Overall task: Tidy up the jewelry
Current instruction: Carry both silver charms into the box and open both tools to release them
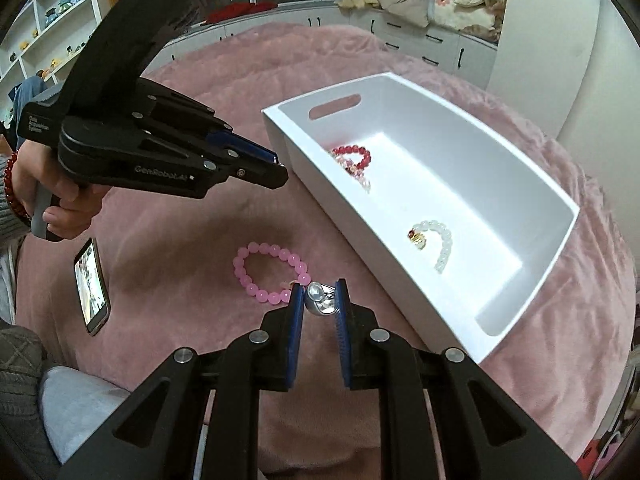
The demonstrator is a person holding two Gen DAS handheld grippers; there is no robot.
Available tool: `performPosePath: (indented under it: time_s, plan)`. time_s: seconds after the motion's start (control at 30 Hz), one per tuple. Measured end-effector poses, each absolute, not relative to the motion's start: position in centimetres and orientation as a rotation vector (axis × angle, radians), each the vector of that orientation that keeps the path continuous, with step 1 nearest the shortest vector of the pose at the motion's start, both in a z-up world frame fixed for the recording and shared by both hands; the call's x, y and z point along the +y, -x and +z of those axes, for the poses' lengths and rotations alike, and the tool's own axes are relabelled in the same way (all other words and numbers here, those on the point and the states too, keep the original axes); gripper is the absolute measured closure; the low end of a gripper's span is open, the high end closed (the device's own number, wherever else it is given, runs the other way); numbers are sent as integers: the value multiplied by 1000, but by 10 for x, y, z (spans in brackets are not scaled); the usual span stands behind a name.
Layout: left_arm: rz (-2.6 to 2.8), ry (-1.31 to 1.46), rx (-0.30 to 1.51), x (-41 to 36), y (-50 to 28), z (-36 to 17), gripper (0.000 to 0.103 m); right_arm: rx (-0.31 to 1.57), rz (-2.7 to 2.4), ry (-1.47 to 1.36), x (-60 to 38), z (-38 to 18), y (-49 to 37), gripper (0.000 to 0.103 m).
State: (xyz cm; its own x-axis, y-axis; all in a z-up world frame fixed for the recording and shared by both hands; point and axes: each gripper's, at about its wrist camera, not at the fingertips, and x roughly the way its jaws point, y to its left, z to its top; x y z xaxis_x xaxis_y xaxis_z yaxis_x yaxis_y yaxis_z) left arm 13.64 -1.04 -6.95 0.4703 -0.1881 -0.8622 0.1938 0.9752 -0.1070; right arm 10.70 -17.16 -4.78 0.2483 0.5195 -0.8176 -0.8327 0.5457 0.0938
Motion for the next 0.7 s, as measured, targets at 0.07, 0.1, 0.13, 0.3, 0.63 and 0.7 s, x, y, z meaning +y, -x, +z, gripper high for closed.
performPosePath:
  time_s: [0.07,0.1,0.13,0.3,0.63,0.7]
  plan:
    - [-235,-9,1043,-13,-139,-64,80,915,945,395,-173,-41,-109,87]
    - [-237,-9,1039,-14,-140,-62,80,909,940,392,-170,-39,-108,87]
    - [-238,-10,1036,-14,-141,-59,80,903,937,388,-171,-35,-110,87]
    - [-244,-19,1010,-19,-148,-46,80,875,927,375,-174,-21,-115,87]
    - [-238,-19,978,-20,-164,-29,80,846,900,369,-170,-7,-133,87]
    - [-237,-19,972,-19,-167,-26,80,841,896,369,-169,-5,-137,87]
